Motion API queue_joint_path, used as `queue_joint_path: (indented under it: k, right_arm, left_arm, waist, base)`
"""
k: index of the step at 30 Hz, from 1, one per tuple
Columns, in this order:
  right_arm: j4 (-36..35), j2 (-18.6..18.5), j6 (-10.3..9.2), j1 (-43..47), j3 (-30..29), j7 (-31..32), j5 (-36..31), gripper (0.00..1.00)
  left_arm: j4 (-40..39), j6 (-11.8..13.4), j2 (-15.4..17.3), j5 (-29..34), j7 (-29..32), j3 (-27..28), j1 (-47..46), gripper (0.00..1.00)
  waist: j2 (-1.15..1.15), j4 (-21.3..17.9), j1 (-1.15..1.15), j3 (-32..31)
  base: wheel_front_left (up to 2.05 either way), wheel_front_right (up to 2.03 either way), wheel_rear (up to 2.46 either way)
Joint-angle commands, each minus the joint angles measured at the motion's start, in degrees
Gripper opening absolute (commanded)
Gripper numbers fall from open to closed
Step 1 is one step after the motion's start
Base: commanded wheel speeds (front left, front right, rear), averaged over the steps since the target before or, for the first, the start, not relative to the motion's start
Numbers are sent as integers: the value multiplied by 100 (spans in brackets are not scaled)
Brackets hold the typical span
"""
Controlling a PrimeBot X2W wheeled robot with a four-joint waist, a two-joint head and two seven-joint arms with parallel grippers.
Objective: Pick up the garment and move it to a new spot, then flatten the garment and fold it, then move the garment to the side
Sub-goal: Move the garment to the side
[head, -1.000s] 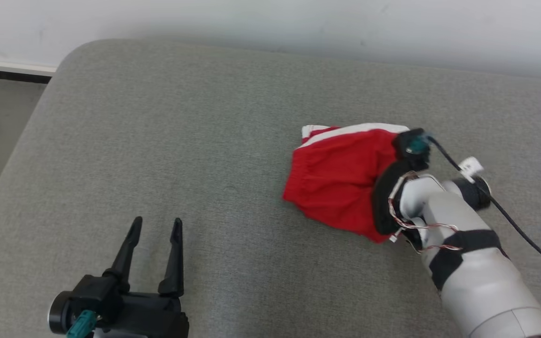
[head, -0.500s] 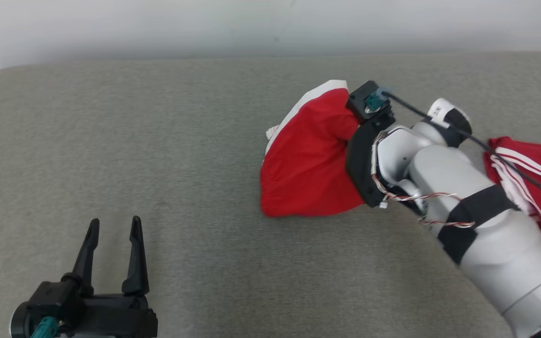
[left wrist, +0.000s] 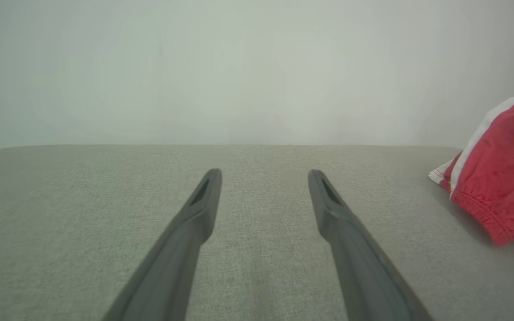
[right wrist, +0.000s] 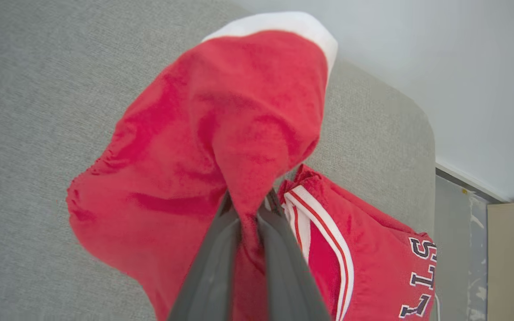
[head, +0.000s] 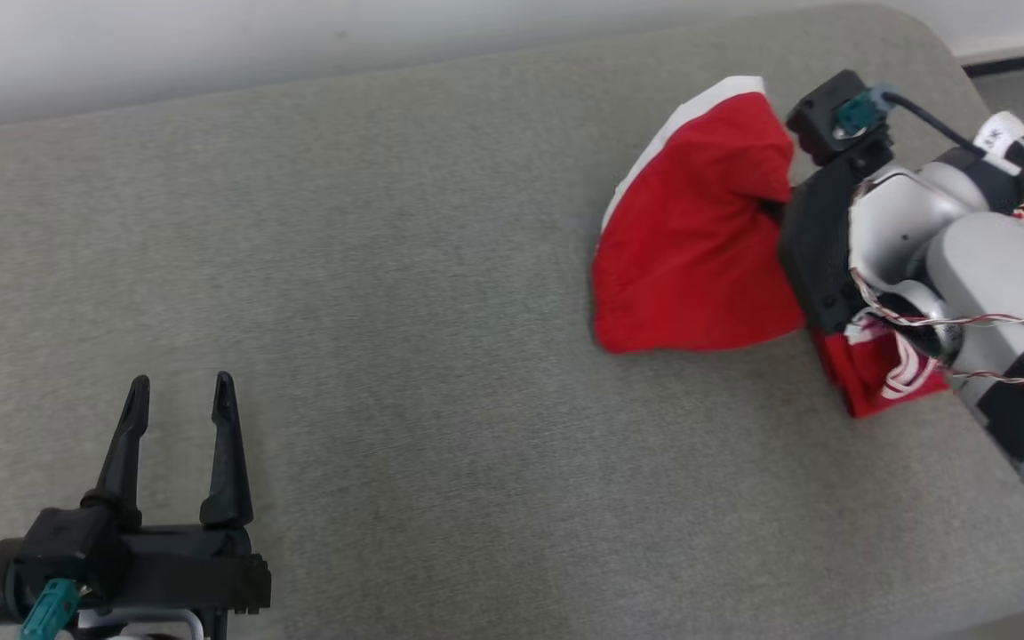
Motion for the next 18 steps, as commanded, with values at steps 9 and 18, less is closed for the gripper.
queue_joint_path:
  k: [9, 18]
  right_arm:
    - [46, -563, 0, 168, -332, -151, 84, 0]
    - [783, -931, -1, 256, -628, -626, -541, 0]
  left_arm:
    - [-46, -74, 6, 243, -1, -33, -192, 100]
    - [-81, -187, 88, 330, -2, -68, -359, 100]
  waist:
    - [-1, -662, -1, 519]
    - [-1, -605, -1, 758]
  base:
    - [0, 0, 0]
    - [0, 0, 0]
